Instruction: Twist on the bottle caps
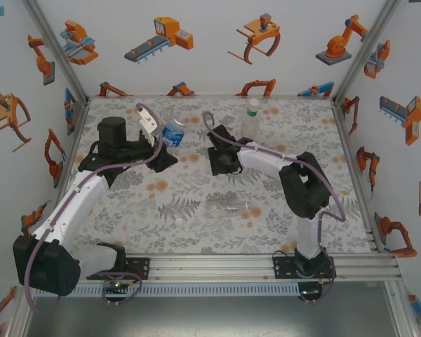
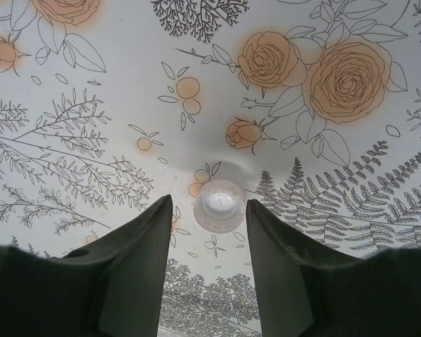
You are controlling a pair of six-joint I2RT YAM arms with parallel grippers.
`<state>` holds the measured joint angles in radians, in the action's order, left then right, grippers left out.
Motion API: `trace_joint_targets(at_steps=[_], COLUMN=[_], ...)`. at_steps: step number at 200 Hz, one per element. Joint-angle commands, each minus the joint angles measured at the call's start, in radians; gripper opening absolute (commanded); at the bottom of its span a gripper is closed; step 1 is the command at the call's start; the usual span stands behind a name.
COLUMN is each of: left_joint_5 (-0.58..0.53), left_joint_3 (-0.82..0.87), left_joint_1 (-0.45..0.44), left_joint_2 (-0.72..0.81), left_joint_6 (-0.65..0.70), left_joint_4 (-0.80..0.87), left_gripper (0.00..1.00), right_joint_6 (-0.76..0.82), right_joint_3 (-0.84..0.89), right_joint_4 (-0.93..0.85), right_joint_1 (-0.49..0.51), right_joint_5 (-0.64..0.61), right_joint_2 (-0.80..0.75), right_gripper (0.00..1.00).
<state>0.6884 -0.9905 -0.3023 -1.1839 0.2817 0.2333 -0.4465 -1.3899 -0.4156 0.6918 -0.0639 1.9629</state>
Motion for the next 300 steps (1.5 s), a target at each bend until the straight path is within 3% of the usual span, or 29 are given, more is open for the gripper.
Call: trace_joint_targets(at_steps=[1, 300], left_joint_5=[0.012, 0.013], left_joint_3=[-0.012, -0.016], left_joint_1=[-0.003, -0.002], left_joint_2=[0.009, 0.001], left_joint_6=[0.014, 0.013], left_joint_4=[0.006, 0.008], left_gripper=[0.0, 0.0], right_joint_6=[-0.015, -0.031], right_joint_3=[-0.026, 0.0], right_joint_4=[-0.035, -0.026], right_joint_1=[0.005, 0.005], right_joint_5=[0.01, 0.026], right_joint_2=[-0.01, 0.035], right_gripper=[0.45, 0.46])
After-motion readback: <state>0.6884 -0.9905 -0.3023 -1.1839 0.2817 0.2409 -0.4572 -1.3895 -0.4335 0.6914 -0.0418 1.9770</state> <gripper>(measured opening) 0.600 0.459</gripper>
